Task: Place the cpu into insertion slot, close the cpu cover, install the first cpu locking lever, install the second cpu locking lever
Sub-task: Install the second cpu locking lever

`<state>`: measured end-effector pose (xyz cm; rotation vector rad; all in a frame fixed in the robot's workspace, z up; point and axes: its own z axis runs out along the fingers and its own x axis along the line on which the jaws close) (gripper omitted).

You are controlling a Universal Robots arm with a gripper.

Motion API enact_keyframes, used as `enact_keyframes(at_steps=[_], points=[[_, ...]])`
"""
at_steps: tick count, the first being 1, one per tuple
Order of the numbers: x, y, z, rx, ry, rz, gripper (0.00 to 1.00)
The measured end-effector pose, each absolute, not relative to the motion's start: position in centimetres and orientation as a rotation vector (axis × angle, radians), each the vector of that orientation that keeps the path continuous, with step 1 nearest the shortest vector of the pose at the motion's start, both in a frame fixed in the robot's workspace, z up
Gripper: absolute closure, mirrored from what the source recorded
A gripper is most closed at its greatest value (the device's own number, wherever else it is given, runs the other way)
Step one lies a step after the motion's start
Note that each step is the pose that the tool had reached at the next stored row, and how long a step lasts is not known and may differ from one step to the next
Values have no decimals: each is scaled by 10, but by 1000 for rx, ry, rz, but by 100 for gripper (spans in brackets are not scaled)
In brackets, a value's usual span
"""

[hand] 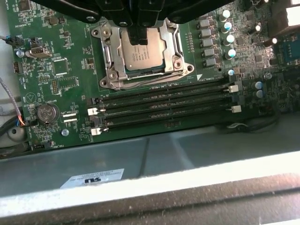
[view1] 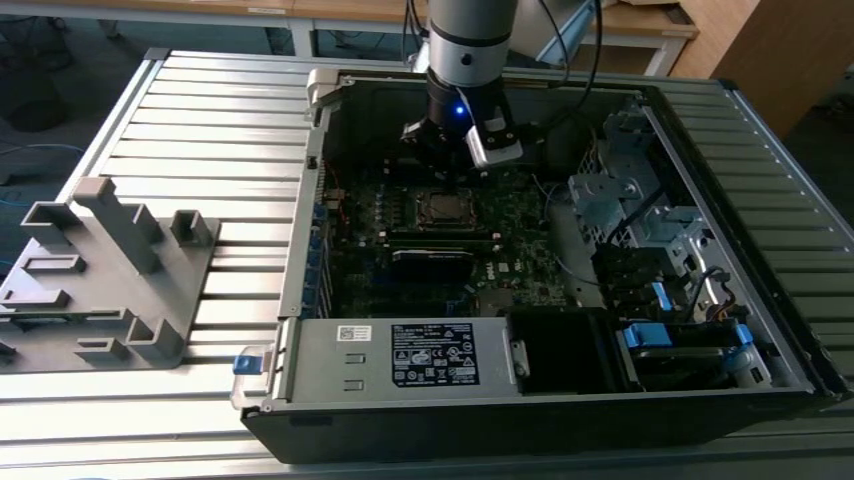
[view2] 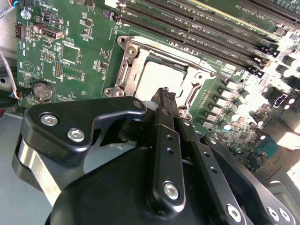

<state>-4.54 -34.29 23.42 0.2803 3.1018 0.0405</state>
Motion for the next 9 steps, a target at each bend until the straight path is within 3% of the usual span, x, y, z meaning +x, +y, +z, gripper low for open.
enact_keyframes(at_steps=[9], points=[[-45, -348, 235, 279, 3102, 40, 89]])
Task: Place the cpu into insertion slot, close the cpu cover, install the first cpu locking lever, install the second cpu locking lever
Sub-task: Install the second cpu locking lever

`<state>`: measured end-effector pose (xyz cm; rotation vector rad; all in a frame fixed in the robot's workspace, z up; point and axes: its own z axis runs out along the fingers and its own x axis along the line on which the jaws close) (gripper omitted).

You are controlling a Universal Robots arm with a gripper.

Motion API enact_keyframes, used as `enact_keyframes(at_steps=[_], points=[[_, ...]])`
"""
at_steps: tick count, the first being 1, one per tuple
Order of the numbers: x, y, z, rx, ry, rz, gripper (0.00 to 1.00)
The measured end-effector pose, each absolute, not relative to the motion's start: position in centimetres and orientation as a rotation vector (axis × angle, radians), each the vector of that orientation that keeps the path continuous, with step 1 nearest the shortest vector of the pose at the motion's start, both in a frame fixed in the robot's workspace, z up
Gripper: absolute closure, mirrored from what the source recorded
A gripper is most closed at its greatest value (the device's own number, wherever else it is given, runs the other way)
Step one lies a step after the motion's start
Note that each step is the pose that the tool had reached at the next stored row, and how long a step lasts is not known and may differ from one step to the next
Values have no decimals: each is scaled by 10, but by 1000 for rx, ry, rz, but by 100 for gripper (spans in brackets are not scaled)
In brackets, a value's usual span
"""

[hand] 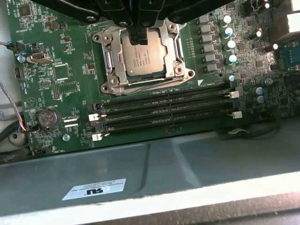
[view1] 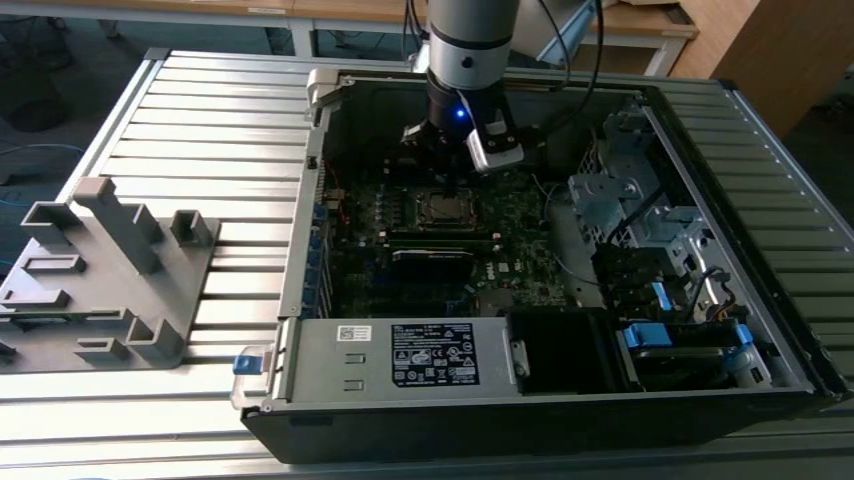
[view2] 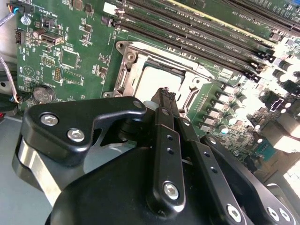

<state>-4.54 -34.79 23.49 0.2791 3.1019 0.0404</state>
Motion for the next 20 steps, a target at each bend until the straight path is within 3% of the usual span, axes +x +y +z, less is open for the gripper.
enact_keyframes(at_steps=[20], points=[[-45, -352, 239, 279, 3102, 41, 89]])
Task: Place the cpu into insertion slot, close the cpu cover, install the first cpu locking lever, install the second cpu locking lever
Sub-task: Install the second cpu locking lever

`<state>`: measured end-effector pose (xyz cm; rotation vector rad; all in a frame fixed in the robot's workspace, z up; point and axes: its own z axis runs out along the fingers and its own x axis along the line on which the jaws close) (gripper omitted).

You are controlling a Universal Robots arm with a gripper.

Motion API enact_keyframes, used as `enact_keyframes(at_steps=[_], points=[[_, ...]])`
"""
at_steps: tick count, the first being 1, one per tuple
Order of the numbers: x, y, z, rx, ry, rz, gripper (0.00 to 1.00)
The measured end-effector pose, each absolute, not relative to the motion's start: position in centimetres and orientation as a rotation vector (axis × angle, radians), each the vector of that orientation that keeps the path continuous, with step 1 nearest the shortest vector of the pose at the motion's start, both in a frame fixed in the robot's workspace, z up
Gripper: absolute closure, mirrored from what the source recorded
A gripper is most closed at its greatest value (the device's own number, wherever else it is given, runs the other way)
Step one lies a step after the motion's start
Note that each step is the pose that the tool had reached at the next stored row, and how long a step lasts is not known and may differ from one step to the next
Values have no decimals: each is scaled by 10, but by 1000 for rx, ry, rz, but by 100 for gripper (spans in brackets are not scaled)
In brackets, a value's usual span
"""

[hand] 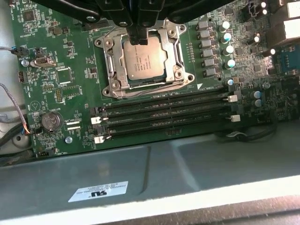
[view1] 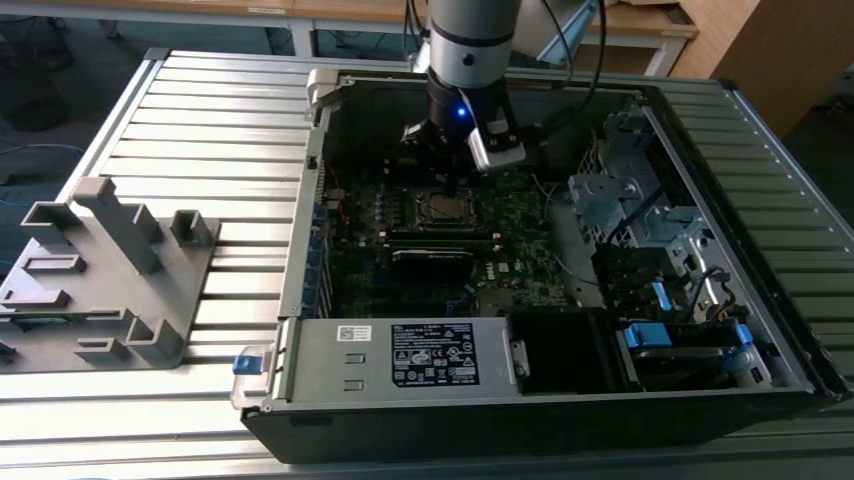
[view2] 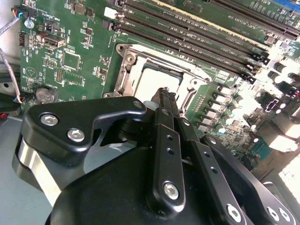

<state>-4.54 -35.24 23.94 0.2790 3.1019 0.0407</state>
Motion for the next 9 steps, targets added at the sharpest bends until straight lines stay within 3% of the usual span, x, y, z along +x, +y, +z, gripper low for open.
enact_keyframes(at_steps=[9], points=[[-45, -358, 239, 279, 3102, 41, 89]])
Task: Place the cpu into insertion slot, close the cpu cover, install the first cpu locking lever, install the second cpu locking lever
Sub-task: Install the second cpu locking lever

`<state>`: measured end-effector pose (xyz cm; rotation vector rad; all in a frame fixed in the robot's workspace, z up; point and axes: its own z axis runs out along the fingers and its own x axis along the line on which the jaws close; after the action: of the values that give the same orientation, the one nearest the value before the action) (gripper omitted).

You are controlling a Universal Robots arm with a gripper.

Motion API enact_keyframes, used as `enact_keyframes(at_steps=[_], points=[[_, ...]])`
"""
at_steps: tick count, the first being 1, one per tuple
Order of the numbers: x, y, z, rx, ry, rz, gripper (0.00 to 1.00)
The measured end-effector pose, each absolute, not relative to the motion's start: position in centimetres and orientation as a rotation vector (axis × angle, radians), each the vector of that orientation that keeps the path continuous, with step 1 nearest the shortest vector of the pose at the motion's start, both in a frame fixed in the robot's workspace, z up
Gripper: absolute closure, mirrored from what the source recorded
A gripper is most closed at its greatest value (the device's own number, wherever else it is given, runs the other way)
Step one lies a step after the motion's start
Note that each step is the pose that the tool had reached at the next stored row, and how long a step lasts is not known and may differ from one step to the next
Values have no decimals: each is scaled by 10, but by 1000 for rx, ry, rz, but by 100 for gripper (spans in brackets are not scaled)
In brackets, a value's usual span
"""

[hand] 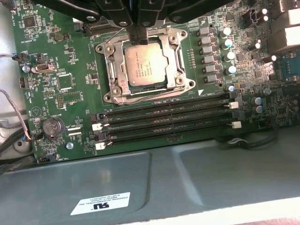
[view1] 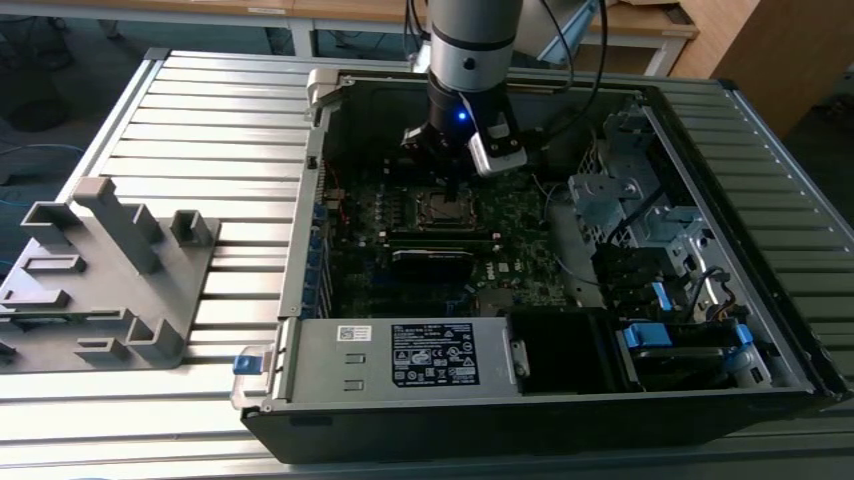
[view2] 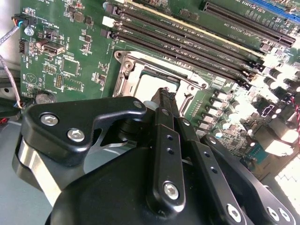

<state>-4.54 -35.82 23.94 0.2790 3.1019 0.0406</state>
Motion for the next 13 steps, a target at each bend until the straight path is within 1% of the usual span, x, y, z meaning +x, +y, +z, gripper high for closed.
enact_keyframes(at_steps=[13], points=[[-45, -361, 239, 279, 3102, 41, 89]])
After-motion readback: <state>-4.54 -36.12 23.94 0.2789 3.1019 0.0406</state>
